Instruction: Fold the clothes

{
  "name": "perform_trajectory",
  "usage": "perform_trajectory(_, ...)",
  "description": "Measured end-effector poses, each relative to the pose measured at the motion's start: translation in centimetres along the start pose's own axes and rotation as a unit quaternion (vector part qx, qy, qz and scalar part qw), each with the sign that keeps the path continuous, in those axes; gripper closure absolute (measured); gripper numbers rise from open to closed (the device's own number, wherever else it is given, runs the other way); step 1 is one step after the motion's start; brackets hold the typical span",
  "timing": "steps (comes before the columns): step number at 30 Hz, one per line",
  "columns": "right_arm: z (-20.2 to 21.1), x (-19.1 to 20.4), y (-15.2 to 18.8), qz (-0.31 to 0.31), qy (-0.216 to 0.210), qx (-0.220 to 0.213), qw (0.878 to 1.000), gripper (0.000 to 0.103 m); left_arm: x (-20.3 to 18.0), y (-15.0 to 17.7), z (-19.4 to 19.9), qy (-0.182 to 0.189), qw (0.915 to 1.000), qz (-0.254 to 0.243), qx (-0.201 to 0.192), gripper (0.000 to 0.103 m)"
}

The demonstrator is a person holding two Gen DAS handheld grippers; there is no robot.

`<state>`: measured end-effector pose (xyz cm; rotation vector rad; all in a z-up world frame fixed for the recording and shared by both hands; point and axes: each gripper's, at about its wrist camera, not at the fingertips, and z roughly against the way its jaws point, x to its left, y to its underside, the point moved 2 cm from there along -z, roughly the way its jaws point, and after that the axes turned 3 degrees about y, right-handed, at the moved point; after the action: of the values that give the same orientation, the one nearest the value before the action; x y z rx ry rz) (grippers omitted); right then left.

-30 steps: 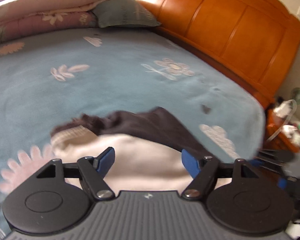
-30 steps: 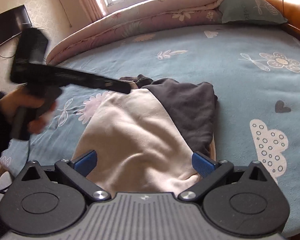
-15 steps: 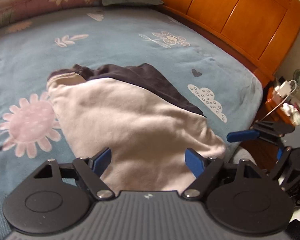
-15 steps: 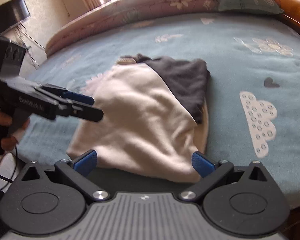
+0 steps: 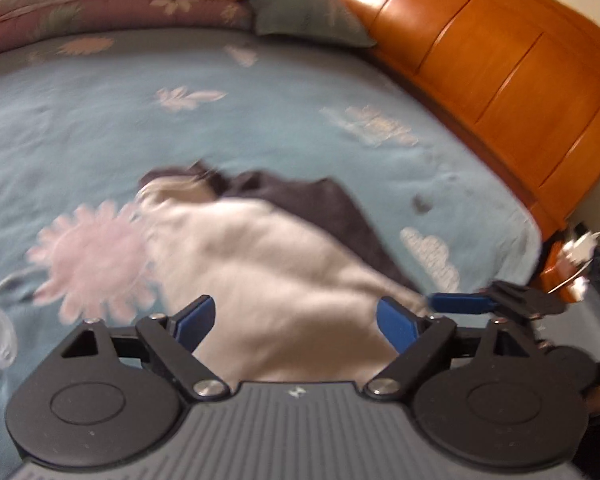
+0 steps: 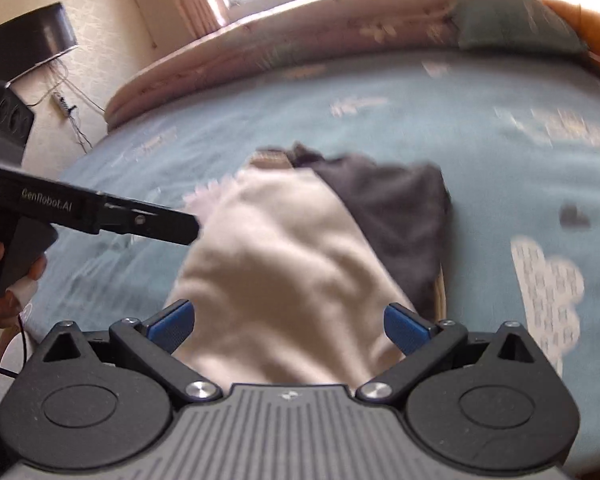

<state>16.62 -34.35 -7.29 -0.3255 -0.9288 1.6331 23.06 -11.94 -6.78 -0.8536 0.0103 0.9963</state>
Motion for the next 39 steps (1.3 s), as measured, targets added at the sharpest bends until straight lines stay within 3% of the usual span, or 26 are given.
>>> perform_trajectory(3,-2.5,-0.3,-1.2,-0.003,-0.013,0.007,1.000,0.000,0.1,-0.4,-2.7,-0.002,0.9999,-0.006,0.011,0.014)
perform_trajectory(6,-4.7,-2.4,0.0,-0.040,0.011,0.036,0.998,0.000,2.8,0.8,-5.5,-0.026,0.9983,0.041,0.033,0.015)
perform_trajectory(9,-3.5,-3.9,1.0,-0.066,-0.012,0.021,0.998,0.000,4.3,0.6,-5.0,-0.005,0.9962,0.086,0.009,0.015)
perform_trajectory(12,-2.0,-4.2,0.1,-0.071,-0.018,0.016,0.997,0.000,4.0,-1.6,-3.9,-0.001,0.9963,0.085,-0.004,0.015)
perform_trajectory(15,-2.2,-3.1,-2.5,-0.031,-0.021,-0.006,0.999,0.000,3.6,-3.6,-4.1,0.027,0.9971,0.066,-0.025,0.012)
perform_trajectory(16,-2.6,-2.6,-3.3,-0.018,-0.030,-0.011,0.999,0.000,3.8,-3.9,-4.8,0.025,0.9974,0.065,-0.020,0.012)
perform_trajectory(19,-5.4,-1.2,-5.1,0.004,-0.058,-0.006,0.998,0.000,6.3,-3.3,-7.7,-0.031,0.9960,0.083,0.009,0.013)
perform_trajectory(20,-6.6,-1.2,-5.0,0.000,-0.059,0.004,0.998,0.000,7.0,-3.0,-7.8,-0.029,0.9950,0.095,0.005,0.014)
perform_trajectory(23,-9.8,-1.6,-3.8,-0.019,-0.049,0.043,0.998,0.000,8.4,-2.5,-7.0,0.004,0.9922,0.123,-0.021,0.014)
perform_trajectory(28,-9.3,-0.9,-2.8,0.037,-0.035,0.032,0.998,0.000,8.0,-5.1,-6.4,0.033,0.9940,0.100,-0.028,0.013)
perform_trajectory(32,-9.4,-0.7,-2.7,0.040,-0.027,0.031,0.998,0.000,7.4,-7.4,-9.4,0.104,0.9917,0.074,0.010,0.013)
perform_trajectory(34,-9.4,-0.5,-2.6,0.041,-0.025,0.028,0.998,0.000,8.0,-7.8,-11.6,0.085,0.9937,0.066,0.029,0.013)
perform_trajectory(36,-9.3,-0.6,-2.5,0.039,-0.026,0.026,0.999,0.000,9.0,-8.4,-12.3,0.014,0.9982,0.055,0.019,0.016)
perform_trajectory(38,-9.2,-0.7,-2.4,0.033,-0.028,0.025,0.999,0.000,10.1,-9.2,-12.0,-0.057,0.9972,0.049,-0.001,0.016)
perform_trajectory(39,-9.2,-0.7,-2.4,0.034,-0.028,0.024,0.999,0.000,10.4,-9.4,-11.3,-0.056,0.9970,0.053,-0.012,0.016)
